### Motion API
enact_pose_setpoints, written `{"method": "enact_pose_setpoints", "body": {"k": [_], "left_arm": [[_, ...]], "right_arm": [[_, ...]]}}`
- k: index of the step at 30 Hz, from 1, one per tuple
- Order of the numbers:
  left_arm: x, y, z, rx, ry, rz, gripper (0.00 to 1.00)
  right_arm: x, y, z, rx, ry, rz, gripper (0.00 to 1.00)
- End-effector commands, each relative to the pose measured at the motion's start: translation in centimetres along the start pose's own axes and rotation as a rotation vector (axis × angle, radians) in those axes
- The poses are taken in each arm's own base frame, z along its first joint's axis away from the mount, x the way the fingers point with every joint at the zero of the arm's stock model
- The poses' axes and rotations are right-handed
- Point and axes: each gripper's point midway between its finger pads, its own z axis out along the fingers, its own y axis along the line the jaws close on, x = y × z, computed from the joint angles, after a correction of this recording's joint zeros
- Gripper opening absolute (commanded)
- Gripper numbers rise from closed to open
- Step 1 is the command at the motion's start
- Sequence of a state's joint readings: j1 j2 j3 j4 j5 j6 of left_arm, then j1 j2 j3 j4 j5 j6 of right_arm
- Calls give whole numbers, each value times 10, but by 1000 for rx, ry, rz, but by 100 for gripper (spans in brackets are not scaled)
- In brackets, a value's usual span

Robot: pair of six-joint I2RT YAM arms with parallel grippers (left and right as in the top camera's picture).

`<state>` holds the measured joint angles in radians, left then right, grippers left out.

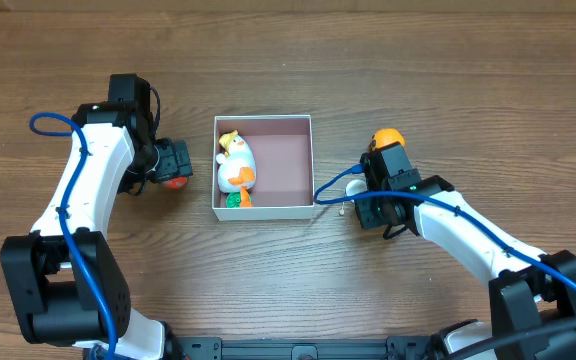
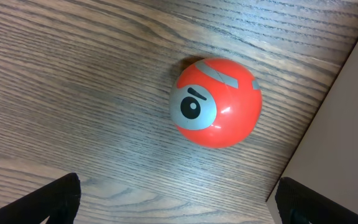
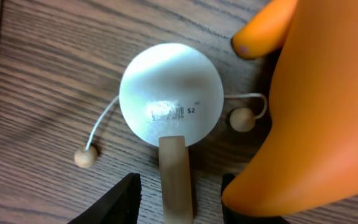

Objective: Pack container
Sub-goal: 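Lower the right gripper and close it on the paddle's wooden handle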

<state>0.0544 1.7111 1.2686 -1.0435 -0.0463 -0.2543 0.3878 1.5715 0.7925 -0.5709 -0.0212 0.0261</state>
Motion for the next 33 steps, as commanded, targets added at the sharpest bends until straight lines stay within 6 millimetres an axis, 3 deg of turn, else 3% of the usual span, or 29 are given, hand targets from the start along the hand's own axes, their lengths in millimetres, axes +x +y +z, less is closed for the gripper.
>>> {"method": "enact_pose_setpoints", "body": {"k": [1, 6, 9, 19, 27, 33], "left_arm": [[-8, 2, -10, 0, -38, 13, 100], [-8, 2, -10, 0, -38, 13, 100], [-8, 2, -10, 0, -38, 13, 100], [-8, 2, -10, 0, -38, 13, 100], [-8, 2, -10, 0, -38, 13, 100], [-8, 2, -10, 0, -38, 13, 100]], "right_arm": [[11, -1, 8, 6, 18, -4, 44], [12, -1, 10, 6, 16, -4, 43], [12, -1, 10, 6, 16, -4, 30], [18, -1, 8, 5, 48, 2, 17], [1, 12, -11, -59, 47, 3, 9], [-14, 18, -36, -77, 24, 1, 7]]}}
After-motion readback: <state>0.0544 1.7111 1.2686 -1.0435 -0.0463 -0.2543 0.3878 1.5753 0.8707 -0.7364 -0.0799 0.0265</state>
